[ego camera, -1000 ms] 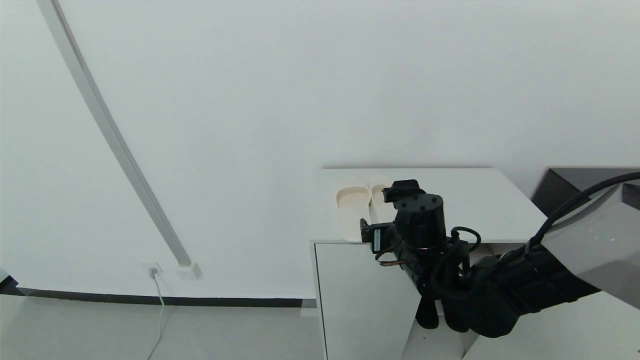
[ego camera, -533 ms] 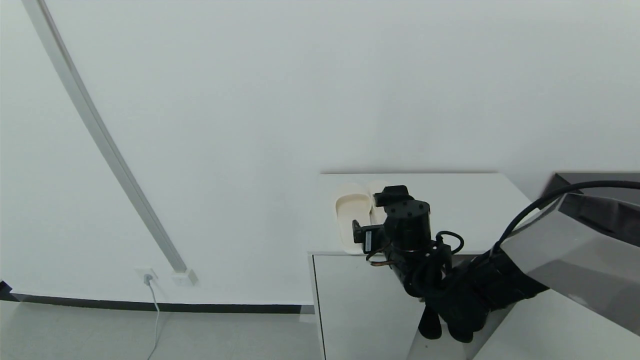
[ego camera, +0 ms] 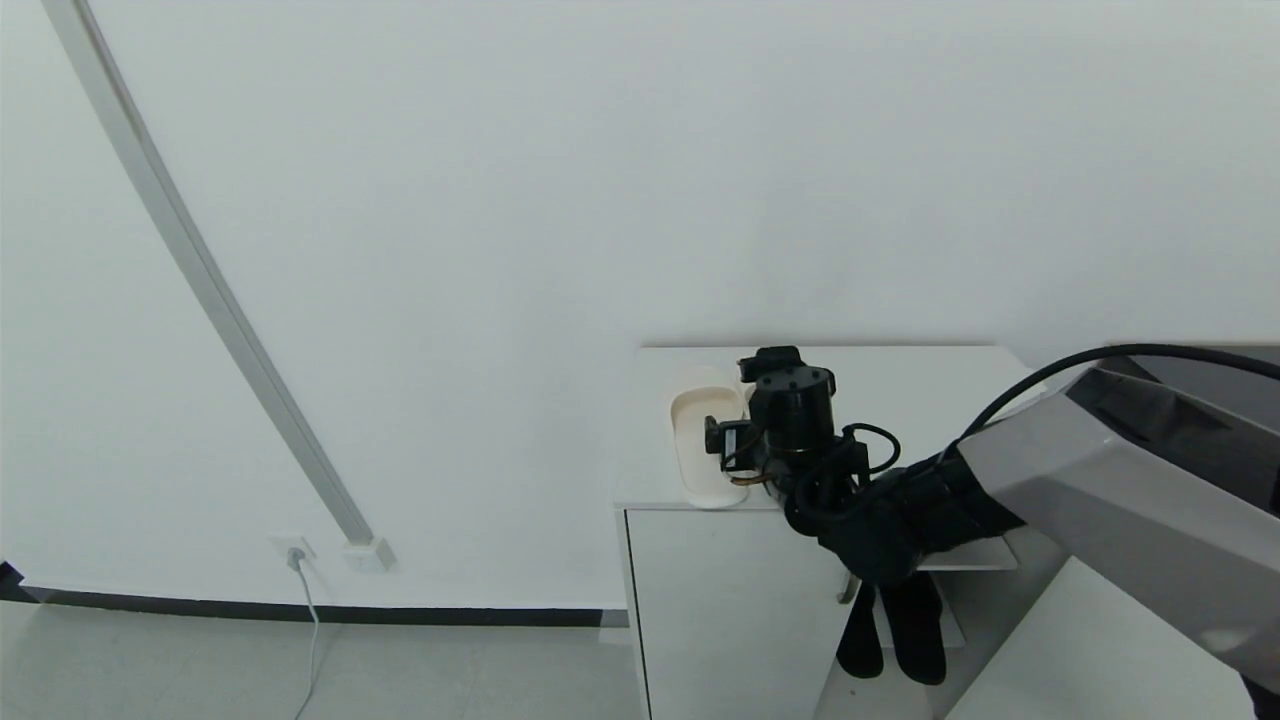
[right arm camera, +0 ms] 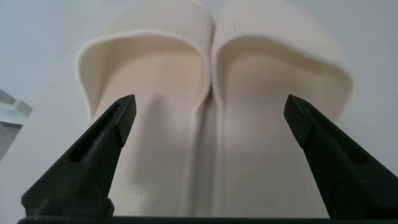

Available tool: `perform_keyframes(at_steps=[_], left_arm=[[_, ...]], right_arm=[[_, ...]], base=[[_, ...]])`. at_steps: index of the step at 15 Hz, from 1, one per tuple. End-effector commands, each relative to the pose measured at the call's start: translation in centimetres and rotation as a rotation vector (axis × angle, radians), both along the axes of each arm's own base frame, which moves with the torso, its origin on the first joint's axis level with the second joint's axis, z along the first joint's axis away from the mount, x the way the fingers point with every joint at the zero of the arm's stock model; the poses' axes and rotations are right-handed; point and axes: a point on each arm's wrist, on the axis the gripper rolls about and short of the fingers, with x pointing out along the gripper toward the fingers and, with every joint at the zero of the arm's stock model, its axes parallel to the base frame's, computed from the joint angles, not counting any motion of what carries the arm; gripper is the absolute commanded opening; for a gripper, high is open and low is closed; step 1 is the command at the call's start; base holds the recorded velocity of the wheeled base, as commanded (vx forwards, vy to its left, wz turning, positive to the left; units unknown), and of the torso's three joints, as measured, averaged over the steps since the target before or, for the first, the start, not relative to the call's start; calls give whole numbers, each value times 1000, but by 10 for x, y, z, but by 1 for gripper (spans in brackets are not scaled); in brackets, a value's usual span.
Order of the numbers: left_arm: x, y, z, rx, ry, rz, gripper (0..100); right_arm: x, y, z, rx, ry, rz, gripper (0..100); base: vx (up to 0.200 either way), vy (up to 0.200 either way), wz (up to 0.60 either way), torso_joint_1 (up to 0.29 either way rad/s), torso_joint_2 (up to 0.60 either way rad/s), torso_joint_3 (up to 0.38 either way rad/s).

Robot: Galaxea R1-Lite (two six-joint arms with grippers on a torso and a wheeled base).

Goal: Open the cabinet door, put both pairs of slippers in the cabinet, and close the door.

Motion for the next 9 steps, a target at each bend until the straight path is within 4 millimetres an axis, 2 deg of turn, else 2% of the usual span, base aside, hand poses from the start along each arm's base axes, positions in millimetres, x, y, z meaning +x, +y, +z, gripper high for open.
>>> perform_keyframes(at_steps=[1, 6, 9], left_arm=[[0, 0, 0, 0, 1, 0, 0], [0, 0, 0, -1, 1, 14, 0], [0, 0, 0, -1, 1, 19, 0]], right_arm=[[17, 4, -4, 2, 0, -16, 100], [45, 6, -10, 11, -10, -33, 100], [52, 7, -13, 11, -6, -33, 100]], base=[[0, 0, 0, 0, 0, 0], [0, 0, 0, 0, 0, 0], [0, 0, 0, 0, 0, 0]])
